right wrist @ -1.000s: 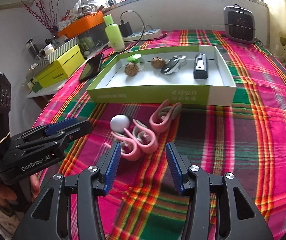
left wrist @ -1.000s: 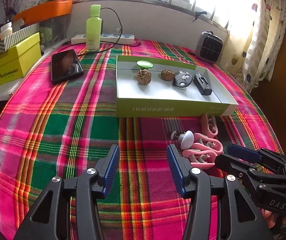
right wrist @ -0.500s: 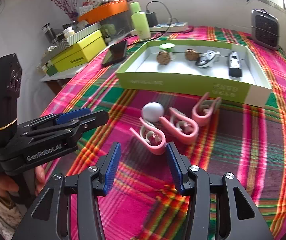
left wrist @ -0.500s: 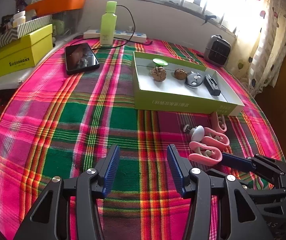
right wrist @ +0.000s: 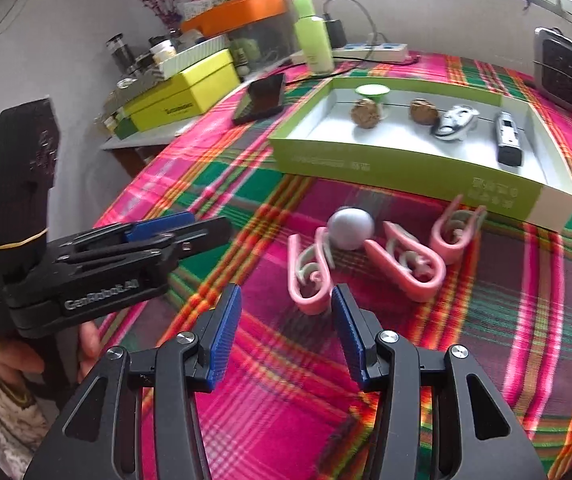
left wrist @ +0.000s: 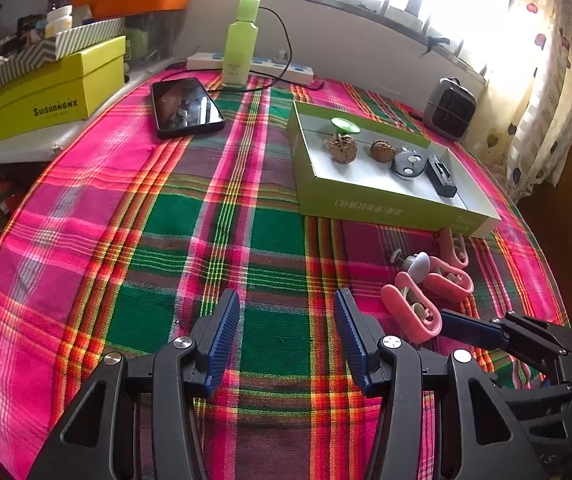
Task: Organize objects
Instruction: 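Withdraw both grippers from the box toward the pink clips, then move the right gripper to a pink clip and close on it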
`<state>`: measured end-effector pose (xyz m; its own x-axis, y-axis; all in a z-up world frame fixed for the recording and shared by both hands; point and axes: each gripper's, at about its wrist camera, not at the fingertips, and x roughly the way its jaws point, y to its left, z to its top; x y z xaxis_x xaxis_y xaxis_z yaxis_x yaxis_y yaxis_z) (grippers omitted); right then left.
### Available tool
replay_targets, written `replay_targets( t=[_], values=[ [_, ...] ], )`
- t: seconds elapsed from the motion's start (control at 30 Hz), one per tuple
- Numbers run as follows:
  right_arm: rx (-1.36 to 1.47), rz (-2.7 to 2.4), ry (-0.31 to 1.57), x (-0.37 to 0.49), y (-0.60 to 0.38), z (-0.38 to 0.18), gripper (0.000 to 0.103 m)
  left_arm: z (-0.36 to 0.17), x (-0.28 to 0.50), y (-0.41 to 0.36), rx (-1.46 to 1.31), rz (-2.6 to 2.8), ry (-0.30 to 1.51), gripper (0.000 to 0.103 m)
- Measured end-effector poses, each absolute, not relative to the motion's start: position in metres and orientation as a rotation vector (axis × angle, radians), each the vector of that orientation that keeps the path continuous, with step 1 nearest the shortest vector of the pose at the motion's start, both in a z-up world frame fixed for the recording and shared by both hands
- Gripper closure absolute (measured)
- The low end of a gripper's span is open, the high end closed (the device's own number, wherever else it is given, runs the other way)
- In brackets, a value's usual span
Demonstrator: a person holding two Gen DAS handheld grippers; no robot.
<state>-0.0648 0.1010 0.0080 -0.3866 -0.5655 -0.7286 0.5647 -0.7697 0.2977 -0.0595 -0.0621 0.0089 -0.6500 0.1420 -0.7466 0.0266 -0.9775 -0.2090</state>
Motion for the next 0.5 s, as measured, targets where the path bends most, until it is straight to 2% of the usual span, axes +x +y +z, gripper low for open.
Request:
replay_targets(
  t=[0.3, 0.5],
  values=[
    [1.100, -2.216, -0.033, -0.066, 0.124, 0.018, 0.055, 0.009, -0.060, -0.059, -1.286, 2.742, -0.335, 0.055],
    [1.091, -2.379, 0.068, -0.075, 0.143, 0.022, 0.055, 0.010, -0.060, -0.044, -1.269, 2.671, -0.340, 0.055]
  ],
)
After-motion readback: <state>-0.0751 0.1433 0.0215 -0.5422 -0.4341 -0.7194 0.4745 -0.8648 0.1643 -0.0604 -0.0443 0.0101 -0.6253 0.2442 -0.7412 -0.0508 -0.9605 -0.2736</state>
